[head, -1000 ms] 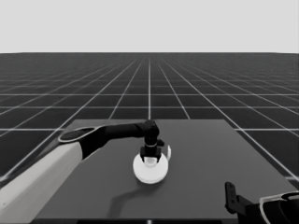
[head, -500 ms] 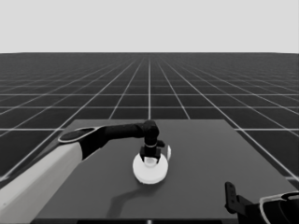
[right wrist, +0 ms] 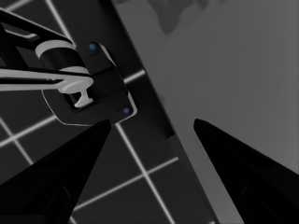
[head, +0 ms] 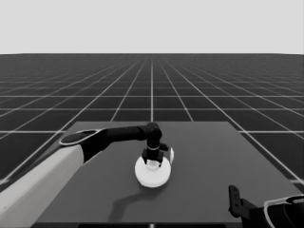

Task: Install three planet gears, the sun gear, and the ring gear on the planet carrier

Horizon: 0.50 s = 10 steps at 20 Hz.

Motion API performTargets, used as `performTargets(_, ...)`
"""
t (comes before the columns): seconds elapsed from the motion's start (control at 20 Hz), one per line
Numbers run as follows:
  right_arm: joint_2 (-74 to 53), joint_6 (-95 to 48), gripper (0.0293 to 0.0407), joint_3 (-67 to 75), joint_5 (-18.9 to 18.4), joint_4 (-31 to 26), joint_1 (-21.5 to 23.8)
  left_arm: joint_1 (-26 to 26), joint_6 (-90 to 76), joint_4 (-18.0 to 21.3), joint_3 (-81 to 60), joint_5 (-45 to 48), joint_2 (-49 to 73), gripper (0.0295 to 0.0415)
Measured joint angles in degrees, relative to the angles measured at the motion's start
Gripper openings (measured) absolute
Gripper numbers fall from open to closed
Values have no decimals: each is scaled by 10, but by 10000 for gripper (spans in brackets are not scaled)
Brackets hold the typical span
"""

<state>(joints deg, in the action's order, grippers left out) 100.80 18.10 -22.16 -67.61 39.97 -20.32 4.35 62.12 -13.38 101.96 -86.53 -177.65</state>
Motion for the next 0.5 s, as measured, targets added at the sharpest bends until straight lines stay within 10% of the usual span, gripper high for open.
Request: performTargets(0.5,0,0,385,0,0,0,0,0,-50,0,0,0,0,348)
